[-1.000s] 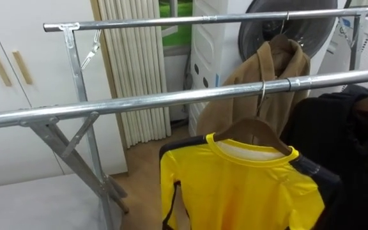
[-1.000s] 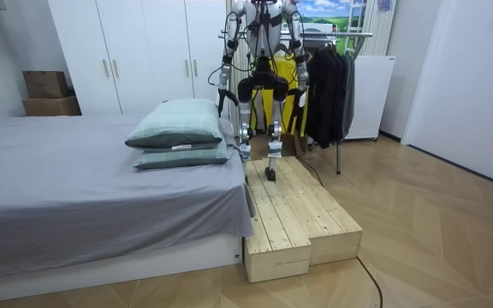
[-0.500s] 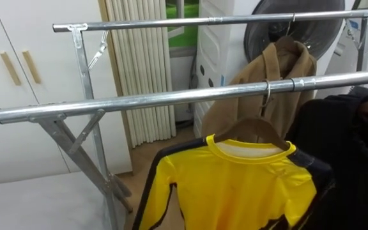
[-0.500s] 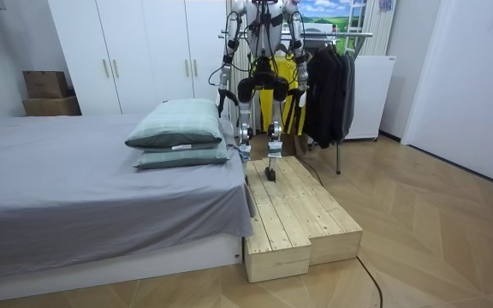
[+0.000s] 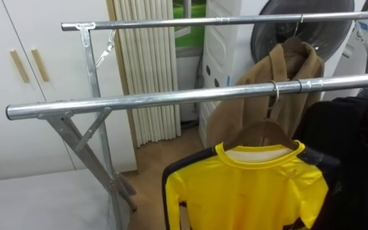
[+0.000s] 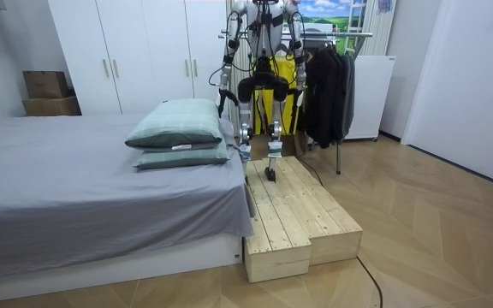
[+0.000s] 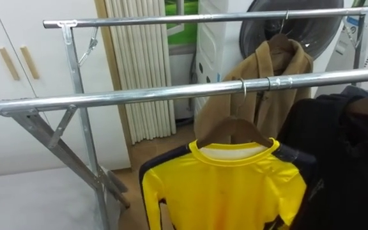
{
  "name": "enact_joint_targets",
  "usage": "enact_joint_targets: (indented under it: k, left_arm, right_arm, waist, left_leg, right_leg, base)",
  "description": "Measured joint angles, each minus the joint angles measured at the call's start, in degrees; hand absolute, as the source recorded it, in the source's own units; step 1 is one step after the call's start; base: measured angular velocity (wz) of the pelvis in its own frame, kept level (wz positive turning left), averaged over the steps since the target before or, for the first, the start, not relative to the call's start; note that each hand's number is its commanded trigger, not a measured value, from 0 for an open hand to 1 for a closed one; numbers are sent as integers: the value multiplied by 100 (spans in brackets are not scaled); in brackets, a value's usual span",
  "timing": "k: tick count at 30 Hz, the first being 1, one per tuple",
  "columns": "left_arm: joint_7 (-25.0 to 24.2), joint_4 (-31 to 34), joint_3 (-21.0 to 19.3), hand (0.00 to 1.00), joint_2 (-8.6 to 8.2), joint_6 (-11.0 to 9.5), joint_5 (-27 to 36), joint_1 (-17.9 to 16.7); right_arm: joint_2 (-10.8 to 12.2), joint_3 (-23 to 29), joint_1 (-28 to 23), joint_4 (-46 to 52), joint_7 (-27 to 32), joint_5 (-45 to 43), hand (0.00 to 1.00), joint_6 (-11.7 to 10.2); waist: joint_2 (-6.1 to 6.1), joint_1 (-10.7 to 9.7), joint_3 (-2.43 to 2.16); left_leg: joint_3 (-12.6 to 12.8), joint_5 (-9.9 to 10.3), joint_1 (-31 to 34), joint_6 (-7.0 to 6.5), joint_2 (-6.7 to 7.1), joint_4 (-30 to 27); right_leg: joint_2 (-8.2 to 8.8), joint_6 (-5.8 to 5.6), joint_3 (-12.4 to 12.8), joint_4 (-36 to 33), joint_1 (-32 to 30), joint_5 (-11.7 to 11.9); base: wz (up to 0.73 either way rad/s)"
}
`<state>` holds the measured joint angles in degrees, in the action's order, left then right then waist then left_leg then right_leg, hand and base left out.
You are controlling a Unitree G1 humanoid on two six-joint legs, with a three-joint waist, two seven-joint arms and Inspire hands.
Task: Hang clothes
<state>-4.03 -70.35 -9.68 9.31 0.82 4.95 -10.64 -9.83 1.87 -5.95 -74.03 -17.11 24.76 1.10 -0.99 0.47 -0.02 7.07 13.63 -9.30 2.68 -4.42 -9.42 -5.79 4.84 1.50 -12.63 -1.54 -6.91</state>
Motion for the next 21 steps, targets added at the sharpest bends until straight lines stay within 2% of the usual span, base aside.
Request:
enact_joint_targets:
  k: [4, 6, 7, 10, 11, 12, 13, 15, 16, 17, 18, 19, 20, 21]
  left_arm:
    - [4, 0, 137, 0, 1, 2, 1, 15]
    - [3, 14, 214, 0, -6, 11, 1, 92]
    - [4, 19, 246, 0, -7, 10, 14, 103]
    - [1, 14, 357, 0, -9, 1, 215, 172]
    - [-1, 24, 411, 0, -8, -4, 226, 173]
    - [-5, 66, 429, 0, -11, -2, 231, 194]
    - [-7, 96, 430, 0, -19, -1, 228, 218]
    - [-15, 298, 428, 0, -46, -16, 173, 230]
    - [-16, 339, 428, 0, -47, -26, 185, 218]
    - [-15, 395, 430, 0, -30, -43, 210, 211]
    - [-4, 449, 462, 0, -20, -41, 203, 236]
    - [-1, 469, 528, 0, -4, -41, 185, 242]
    - [-9, 500, 556, 0, 50, -46, 173, 225]
    - [-10, 488, 551, 0, 84, -46, 167, 215]
  right_arm:
    - [-30, -292, 88, -7, 0, -4, 0, -22]
    - [-56, -486, 160, 9, -23, -66, 0, -17]
    - [-62, -539, 186, 23, -34, -94, 0, -14]
    - [-76, -704, 342, 26, -154, -333, 0, 8]
    - [-76, -749, 369, 41, -185, -436, 0, 7]
    - [-89, -827, 408, 51, -185, -473, 0, 7]
    - [-103, -888, 444, 50, -185, -490, 0, 18]
    - [-105, -950, 569, 58, -219, -852, 0, 27]
    - [-94, -943, 604, 58, -242, -990, 0, 26]
    - [-81, -947, 659, 57, -262, -1165, 0, 26]
    - [-91, -945, 706, 45, -268, -1194, 0, 27]
    - [-100, -943, 722, 41, -265, -1221, 0, 27]
    - [-92, -946, 722, 57, -242, -1310, 0, 30]
    - [-74, -947, 722, 66, -227, -1386, 0, 41]
  waist:
    - [-29, 55, 4]
    - [-53, 125, 2]
    - [-87, 144, -14]
    - [-117, 155, 29]
    - [-139, 154, 23]
    - [-125, 162, 39]
    - [-135, 179, 35]
    - [-105, 312, 66]
    - [-100, 317, 64]
    - [-41, 310, 83]
    - [-21, 302, 86]
    - [-20, 294, 86]
    - [-22, 346, 85]
    - [-9, 376, 97]
  left_leg:
    - [-14, 0, 24, 0, -3, -11]
    - [-98, 0, 126, 0, 4, -38]
    - [-118, -1, 168, 0, 4, -43]
    - [-367, -5, 352, 3, 19, -192]
    - [-485, -8, 455, 8, 21, -254]
    - [-488, -17, 575, 22, 17, -343]
    - [-480, -30, 632, 38, 16, -384]
    - [-407, -160, 871, 85, 8, -452]
    - [-374, -201, 914, 97, 4, -449]
    - [-38, -332, 1020, 101, -33, -442]
    - [509, -442, 1131, 83, -92, -483]
    - [769, -442, 1191, 67, -138, -584]
    - [1249, -360, 1262, -45, -244, -919]
    - [1590, -259, 1265, -132, -350, -1248]
  right_leg:
    - [3, 0, -11, 2, -10, -1]
    - [22, 7, -69, -4, -75, -5]
    - [30, 10, -108, -5, -100, -4]
    - [110, 50, -415, 0, -137, -21]
    - [149, 61, -589, 4, -146, -33]
    - [196, 69, -772, 11, -156, -54]
    - [220, 75, -863, 5, -159, -66]
    - [308, 140, -1281, 15, -182, -136]
    - [358, 146, -1413, 36, -168, -147]
    - [443, 172, -1750, 92, -129, -170]
    - [553, 195, -2108, 95, -135, -208]
    - [595, 210, -2278, 89, -137, -235]
    - [652, 211, -2582, 77, -114, -285]
    - [693, 220, -2899, 79, -37, -339]
  base:
    - [1]
    - [12]
    - [25]
    - [49]
    - [73]
    - [78]
    - [87]
    - [94]
    - [118]
    - [145]
    - [154]
    - [148]
    - [146]
    - [141]
